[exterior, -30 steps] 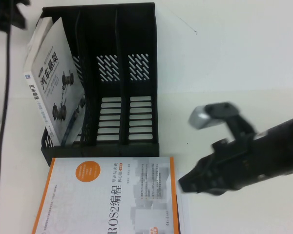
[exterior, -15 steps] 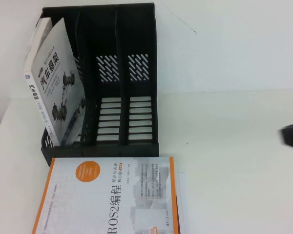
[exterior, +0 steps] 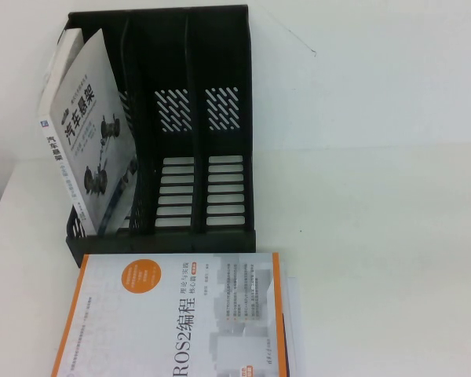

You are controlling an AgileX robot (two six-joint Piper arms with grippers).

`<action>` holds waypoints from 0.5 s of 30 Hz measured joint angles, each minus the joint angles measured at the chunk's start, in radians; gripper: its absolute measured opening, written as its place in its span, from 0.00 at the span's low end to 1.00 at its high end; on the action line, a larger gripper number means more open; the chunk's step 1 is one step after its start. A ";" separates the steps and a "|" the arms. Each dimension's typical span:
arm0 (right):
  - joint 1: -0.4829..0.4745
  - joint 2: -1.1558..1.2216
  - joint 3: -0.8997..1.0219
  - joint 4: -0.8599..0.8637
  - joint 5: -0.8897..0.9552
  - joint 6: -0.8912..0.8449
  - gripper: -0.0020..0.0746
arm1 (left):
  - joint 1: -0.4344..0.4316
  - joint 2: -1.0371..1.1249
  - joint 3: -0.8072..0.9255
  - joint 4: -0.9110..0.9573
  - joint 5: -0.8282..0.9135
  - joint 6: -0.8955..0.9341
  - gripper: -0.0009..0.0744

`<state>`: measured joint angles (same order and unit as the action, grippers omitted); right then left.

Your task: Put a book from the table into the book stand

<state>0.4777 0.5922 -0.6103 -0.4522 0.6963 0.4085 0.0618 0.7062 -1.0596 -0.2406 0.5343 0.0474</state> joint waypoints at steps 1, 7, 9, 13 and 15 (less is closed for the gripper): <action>0.000 -0.027 0.023 0.000 -0.006 0.005 0.03 | 0.000 -0.045 0.082 -0.011 -0.039 0.007 0.01; 0.000 -0.161 0.127 0.041 -0.040 0.049 0.03 | 0.000 -0.212 0.447 -0.040 -0.214 0.032 0.01; 0.000 -0.190 0.150 0.058 -0.044 0.076 0.03 | 0.000 -0.237 0.521 -0.045 -0.264 0.037 0.01; 0.000 -0.218 0.202 0.083 -0.050 0.131 0.03 | 0.000 -0.259 0.620 -0.061 -0.339 0.041 0.01; 0.000 -0.224 0.224 0.088 -0.048 0.143 0.03 | 0.000 -0.263 0.643 -0.068 -0.363 0.043 0.01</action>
<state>0.4777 0.3680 -0.3864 -0.3640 0.6482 0.5517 0.0618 0.4436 -0.4167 -0.3090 0.1716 0.0902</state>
